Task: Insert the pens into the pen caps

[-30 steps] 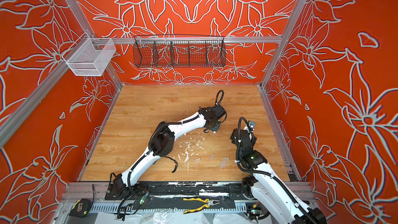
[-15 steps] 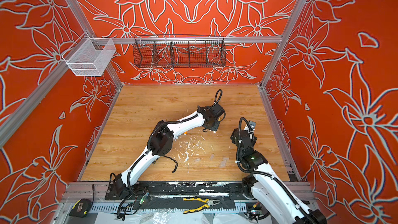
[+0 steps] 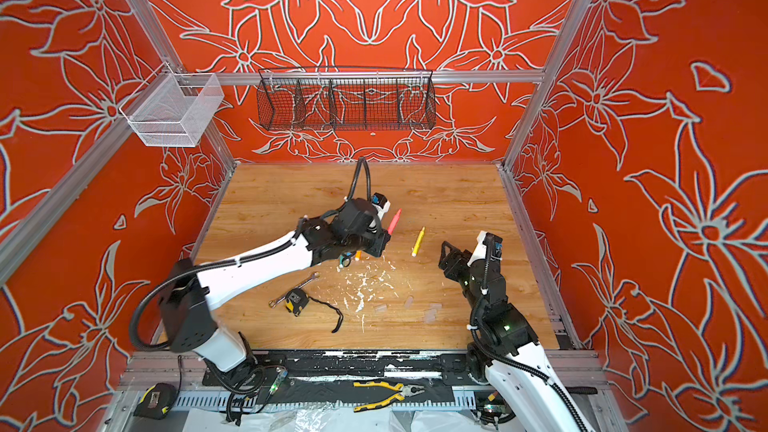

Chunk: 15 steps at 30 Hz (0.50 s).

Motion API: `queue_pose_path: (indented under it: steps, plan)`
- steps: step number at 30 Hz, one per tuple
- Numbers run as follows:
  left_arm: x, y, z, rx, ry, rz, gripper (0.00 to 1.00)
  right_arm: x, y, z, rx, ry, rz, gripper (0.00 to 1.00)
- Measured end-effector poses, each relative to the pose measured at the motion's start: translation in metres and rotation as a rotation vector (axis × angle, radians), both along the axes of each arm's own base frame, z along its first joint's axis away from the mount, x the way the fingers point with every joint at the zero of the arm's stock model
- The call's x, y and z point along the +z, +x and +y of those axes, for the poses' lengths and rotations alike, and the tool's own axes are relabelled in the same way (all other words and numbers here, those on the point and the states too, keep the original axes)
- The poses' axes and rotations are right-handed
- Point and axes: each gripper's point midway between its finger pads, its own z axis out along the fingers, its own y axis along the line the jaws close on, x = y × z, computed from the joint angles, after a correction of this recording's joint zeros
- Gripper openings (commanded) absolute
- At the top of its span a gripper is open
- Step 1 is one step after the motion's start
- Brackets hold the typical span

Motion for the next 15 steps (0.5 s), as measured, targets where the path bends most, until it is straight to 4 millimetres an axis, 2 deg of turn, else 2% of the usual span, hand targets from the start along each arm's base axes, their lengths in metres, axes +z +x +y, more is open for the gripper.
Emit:
queue_pose_path:
  steps: [2,9,12,15]
  plan:
    - [0.003,-0.013,0.000,-0.038,-0.039,-0.014,0.00,0.006,0.000,0.017,0.073,0.082,-0.009,0.74]
    - [-0.029,-0.049,0.013,-0.116,-0.077,0.017,0.00,0.020,-0.010,0.073,0.301,0.272,-0.038,0.76]
    - [-0.027,-0.058,0.016,-0.140,-0.109,0.009,0.00,0.028,-0.014,0.091,0.370,0.308,-0.054,0.76]
    - [-0.021,-0.064,0.016,-0.155,-0.139,-0.009,0.00,0.029,-0.018,0.111,0.435,0.322,-0.046,0.76]
